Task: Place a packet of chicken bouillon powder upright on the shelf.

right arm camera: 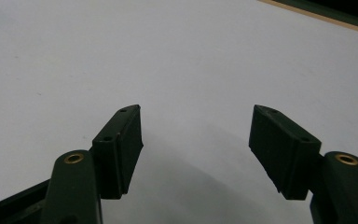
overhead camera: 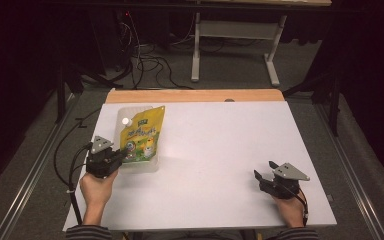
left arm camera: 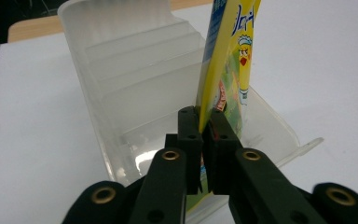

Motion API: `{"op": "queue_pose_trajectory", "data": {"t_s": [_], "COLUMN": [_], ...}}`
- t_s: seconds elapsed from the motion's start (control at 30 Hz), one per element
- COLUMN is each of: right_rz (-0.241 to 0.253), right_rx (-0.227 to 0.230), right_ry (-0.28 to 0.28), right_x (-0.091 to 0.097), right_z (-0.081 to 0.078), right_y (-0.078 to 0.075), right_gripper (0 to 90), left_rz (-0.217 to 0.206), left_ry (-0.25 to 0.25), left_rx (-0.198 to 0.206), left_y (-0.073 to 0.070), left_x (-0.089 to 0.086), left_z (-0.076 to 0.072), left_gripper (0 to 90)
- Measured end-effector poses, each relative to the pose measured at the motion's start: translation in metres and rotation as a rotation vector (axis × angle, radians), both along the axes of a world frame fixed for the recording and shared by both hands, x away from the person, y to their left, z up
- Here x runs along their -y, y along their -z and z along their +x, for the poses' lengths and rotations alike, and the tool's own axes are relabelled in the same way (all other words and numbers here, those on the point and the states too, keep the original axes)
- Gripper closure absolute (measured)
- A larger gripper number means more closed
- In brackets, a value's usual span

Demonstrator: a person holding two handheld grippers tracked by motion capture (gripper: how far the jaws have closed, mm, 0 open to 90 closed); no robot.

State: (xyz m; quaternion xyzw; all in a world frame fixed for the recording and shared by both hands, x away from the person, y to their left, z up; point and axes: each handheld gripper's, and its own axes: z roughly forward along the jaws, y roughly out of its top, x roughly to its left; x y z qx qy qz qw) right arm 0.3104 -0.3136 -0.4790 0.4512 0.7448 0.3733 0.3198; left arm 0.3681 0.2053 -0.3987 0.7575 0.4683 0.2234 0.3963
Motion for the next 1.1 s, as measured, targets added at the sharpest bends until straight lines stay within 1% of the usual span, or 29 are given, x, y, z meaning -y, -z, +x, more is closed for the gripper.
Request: {"op": "queue_pose_trajectory", "data": {"t_s": [0.03, 0.17, 0.2, 0.27, 0.43, 0.47, 0.53, 0.57, 0.6, 0.7, 0.77, 0.8, 0.87, 0.93, 1.1], "right_rz": [0.0, 0.0, 0.0, 0.001, 0.0, 0.001, 0.001, 0.001, 0.001, 0.0, 0.001, 0.0, 0.0, 0.0, 0.0], "right_rx": [0.0, 0.0, 0.0, -0.002, -0.001, -0.001, -0.001, 0.0, 0.0, -0.001, 0.0, 0.0, 0.002, 0.002, 0.002], "right_ry": [0.0, 0.002, 0.0, 0.001, 0.001, 0.001, 0.001, 0.001, 0.001, 0.001, -0.001, 0.0, 0.0, 0.0, -0.001], "right_x": [0.0, 0.0, 0.0, 0.0, 0.0, 0.0, 0.0, 0.0, 0.0, 0.0, 0.0, 0.0, 0.0, 0.0, 0.0], "right_z": [0.0, 0.0, 0.0, 0.0, 0.0, 0.0, 0.0, 0.0, 0.0, 0.0, 0.0, 0.0, 0.0, 0.0, 0.0], "right_y": [0.0, 0.0, 0.0, 0.0, 0.0, 0.0, 0.0, 0.0, 0.0, 0.0, 0.0, 0.0, 0.0, 0.0, 0.0], "right_gripper": [35.2, 35.2, 35.2, 35.1, 35.1, 35.1, 35.1, 35.1, 35.1, 35.1, 35.1, 35.1, 35.1, 35.1, 35.1], "left_rz": [0.007, 0.003, 0.016, 0.019, 0.019, 0.021, 0.02, 0.009, 0.006, -0.043, -0.058, -0.062, -0.055, -0.058, -0.047], "left_ry": [0.0, -0.003, -0.002, 0.0, -0.006, -0.006, -0.01, -0.018, -0.02, -0.031, -0.037, -0.038, -0.029, -0.018, -0.025], "left_rx": [0.008, 0.011, 0.011, 0.011, -0.01, -0.019, -0.022, -0.012, -0.005, 0.029, 0.041, 0.044, 0.048, 0.04, 0.02], "left_y": [0.001, 0.003, 0.004, 0.005, 0.01, 0.011, 0.012, 0.014, 0.014, 0.013, 0.011, 0.011, 0.012, 0.013, 0.02], "left_x": [0.0, 0.0, 0.0, 0.001, -0.002, -0.003, -0.004, -0.004, -0.005, -0.007, -0.008, -0.008, -0.008, -0.009, -0.012], "left_z": [-0.001, -0.002, -0.003, -0.004, -0.004, -0.004, -0.005, -0.006, -0.006, -0.008, -0.008, -0.009, -0.01, -0.011, -0.014], "left_gripper": [88.2, 88.4, 88.4, 88.4, 88.4, 88.1, 86.5, 84.2, 84.2, 79.1, 77.9, 78.7, 83.5, 86.5, 88.8]}}
